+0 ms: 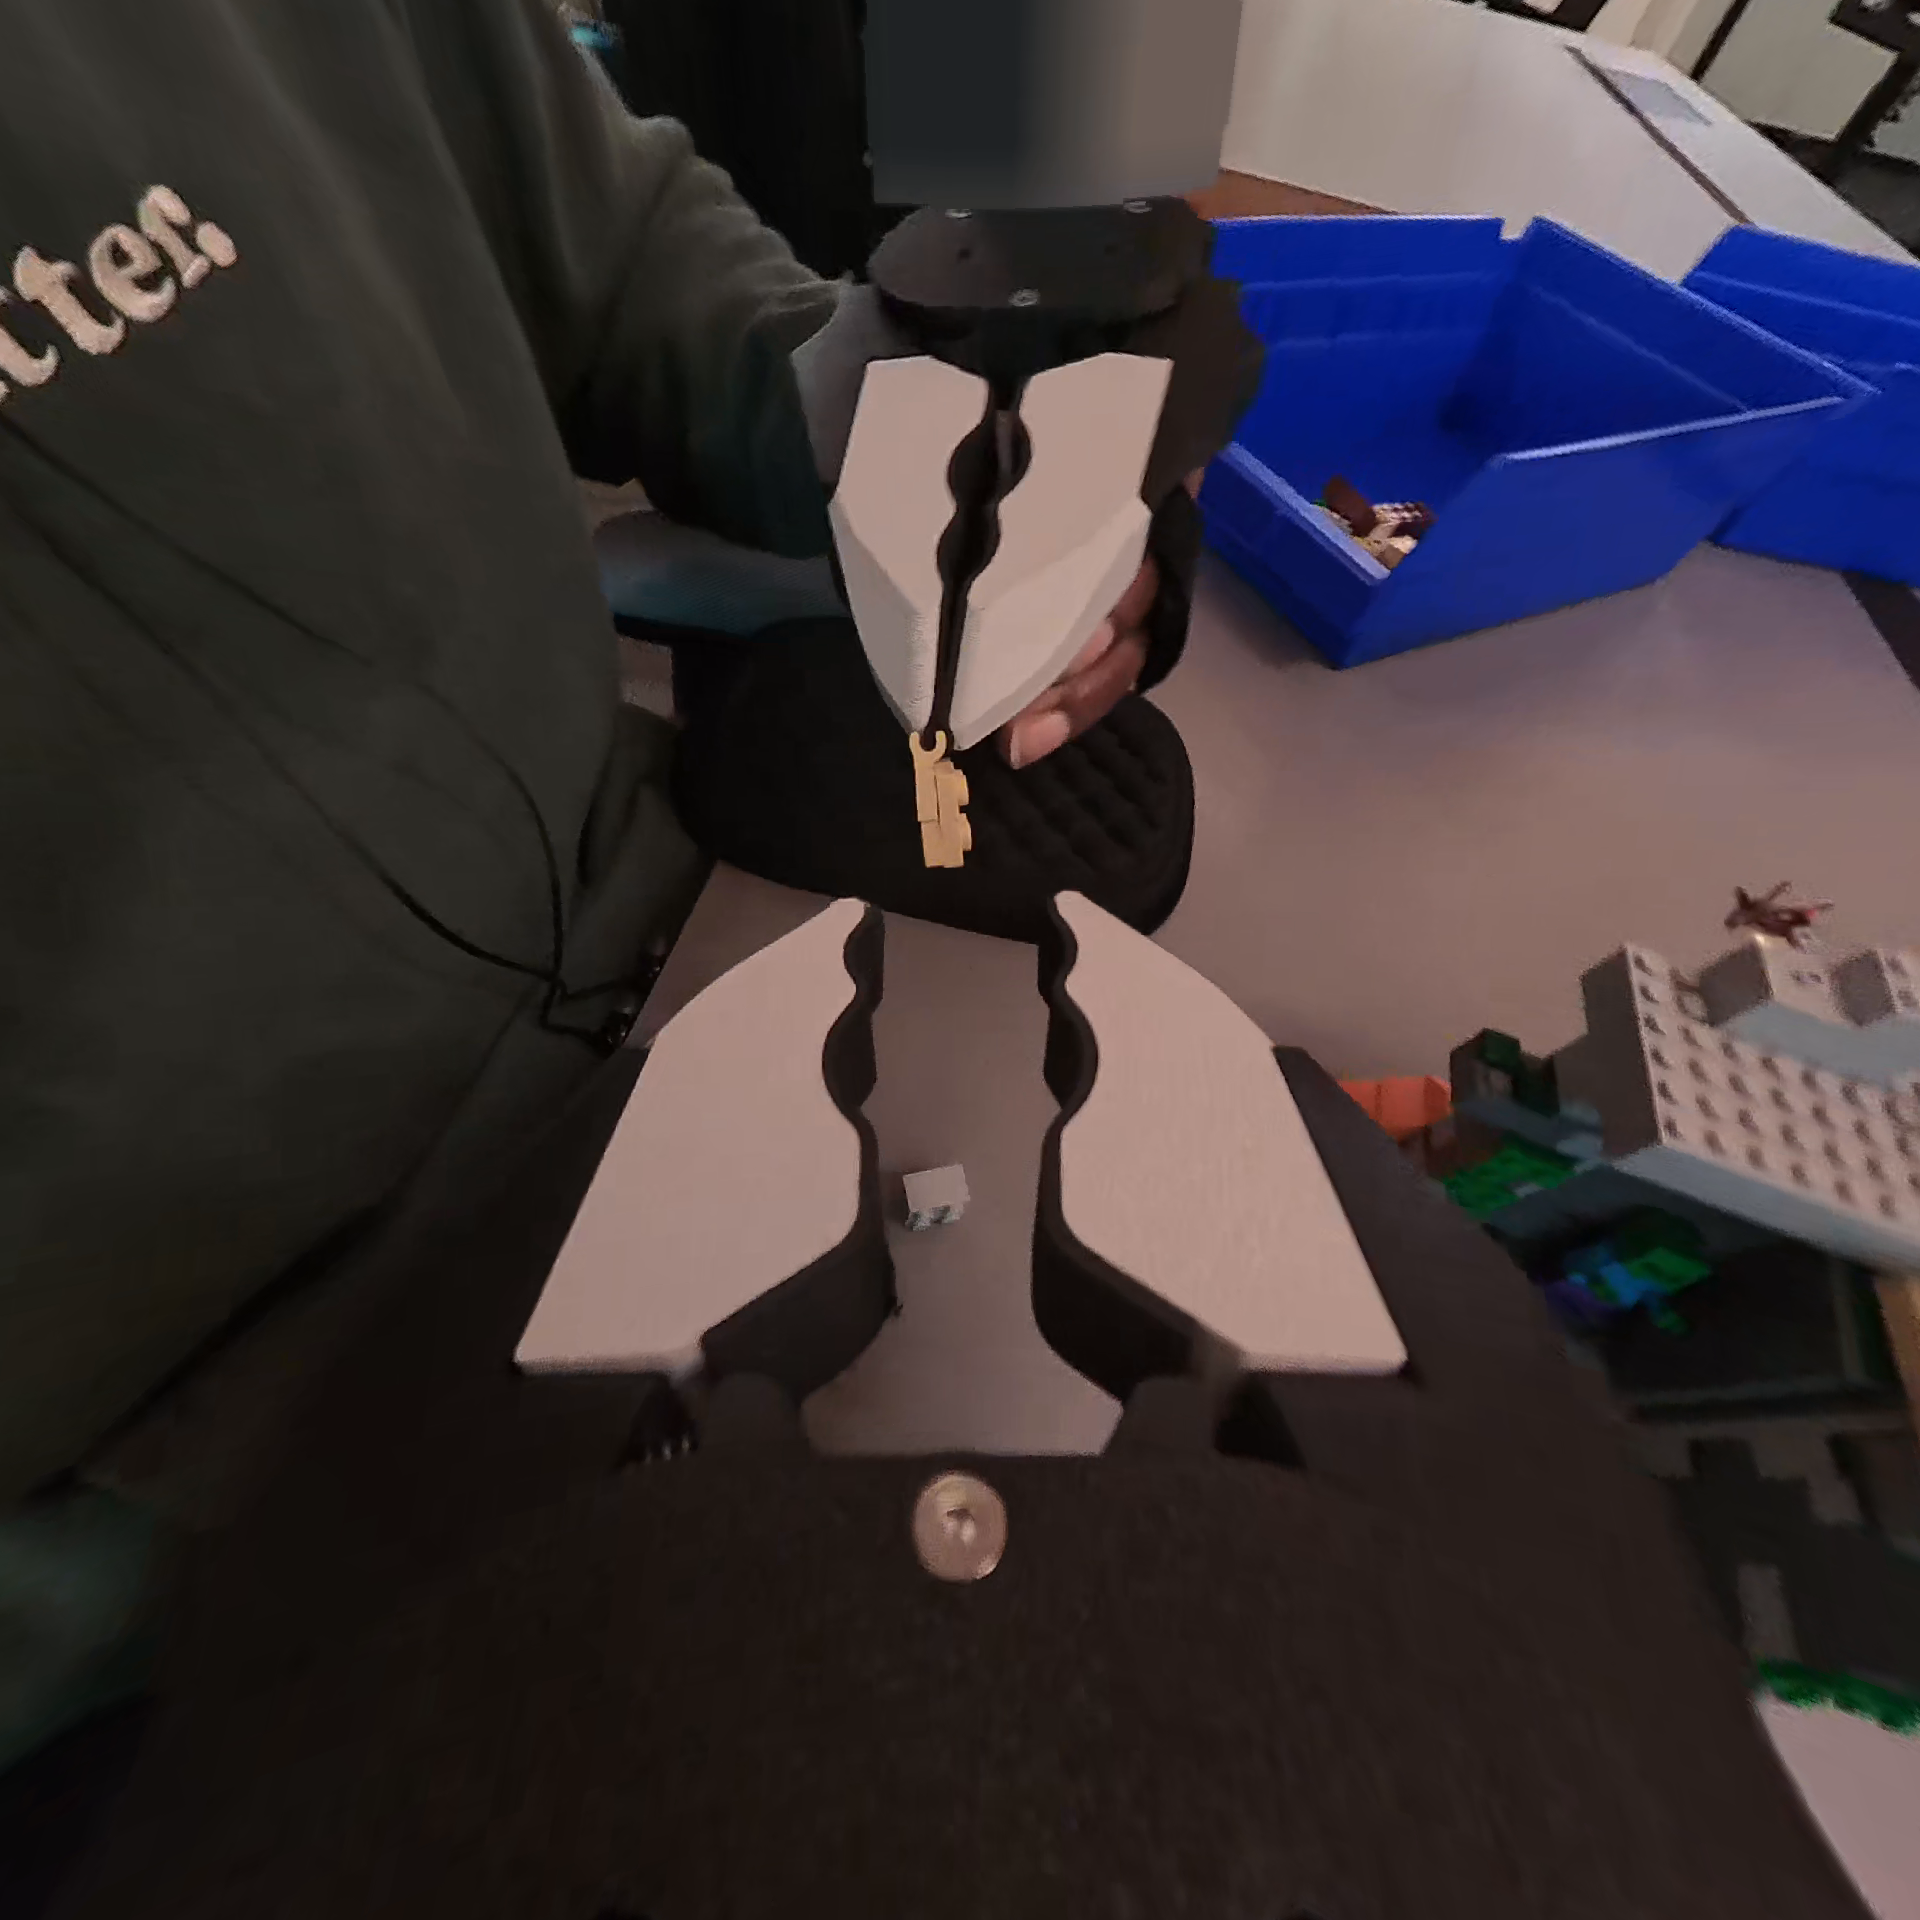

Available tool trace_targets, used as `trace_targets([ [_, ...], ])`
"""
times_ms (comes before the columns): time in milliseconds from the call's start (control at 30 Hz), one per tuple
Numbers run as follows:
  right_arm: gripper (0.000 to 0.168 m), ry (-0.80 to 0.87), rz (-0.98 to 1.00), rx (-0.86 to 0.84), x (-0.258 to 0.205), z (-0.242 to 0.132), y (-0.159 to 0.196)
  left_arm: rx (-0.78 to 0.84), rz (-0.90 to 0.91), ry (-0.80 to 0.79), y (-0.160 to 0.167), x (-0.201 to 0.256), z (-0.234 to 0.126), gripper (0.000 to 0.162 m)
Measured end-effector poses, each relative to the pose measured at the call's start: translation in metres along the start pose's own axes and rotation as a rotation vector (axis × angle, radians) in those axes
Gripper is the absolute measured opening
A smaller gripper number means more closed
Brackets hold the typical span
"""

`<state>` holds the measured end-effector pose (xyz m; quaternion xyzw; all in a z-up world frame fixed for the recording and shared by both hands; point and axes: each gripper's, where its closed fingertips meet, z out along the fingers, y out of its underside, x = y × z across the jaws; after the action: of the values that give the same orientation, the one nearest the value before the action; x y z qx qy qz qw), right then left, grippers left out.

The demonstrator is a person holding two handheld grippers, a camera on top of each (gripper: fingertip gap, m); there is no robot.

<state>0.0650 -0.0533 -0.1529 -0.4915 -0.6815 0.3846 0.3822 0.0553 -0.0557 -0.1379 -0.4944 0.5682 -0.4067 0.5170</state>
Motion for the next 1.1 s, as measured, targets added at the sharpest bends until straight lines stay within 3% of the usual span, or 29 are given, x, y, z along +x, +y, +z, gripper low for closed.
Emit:
trace_targets([
  [100,0.026,-0.026,-0.042,0.022,-0.005,0.004,-0.009,0.025,-0.014,0.017,-0.002,0.003,0.001,0.0],
  [200,0.008,-0.031,-0.065,0.007,-0.007,0.006,-0.011,0.049,-0.028,0.019,-0.003,0.005,0.002,0.0],
  [300,0.008,-0.003,-0.029,-0.013,-0.003,0.005,-0.008,0.04,-0.049,-0.01,-0.001,0.002,0.002,0.0],
  [467,0.008,0.079,-0.03,-0.11,0.003,0.005,0.0,-0.041,-0.026,-0.087,0.007,-0.003,0.005,0.02],
  [667,0.008,0.134,-0.053,-0.195,0.007,0.008,0.006,-0.155,0.096,-0.194,0.013,-0.008,0.01,0.008],
  [1100,0.007,0.316,-0.157,-0.233,0.021,0.003,-0.002,-0.216,0.275,-0.345,0.004,-0.018,0.008,0.006],
])
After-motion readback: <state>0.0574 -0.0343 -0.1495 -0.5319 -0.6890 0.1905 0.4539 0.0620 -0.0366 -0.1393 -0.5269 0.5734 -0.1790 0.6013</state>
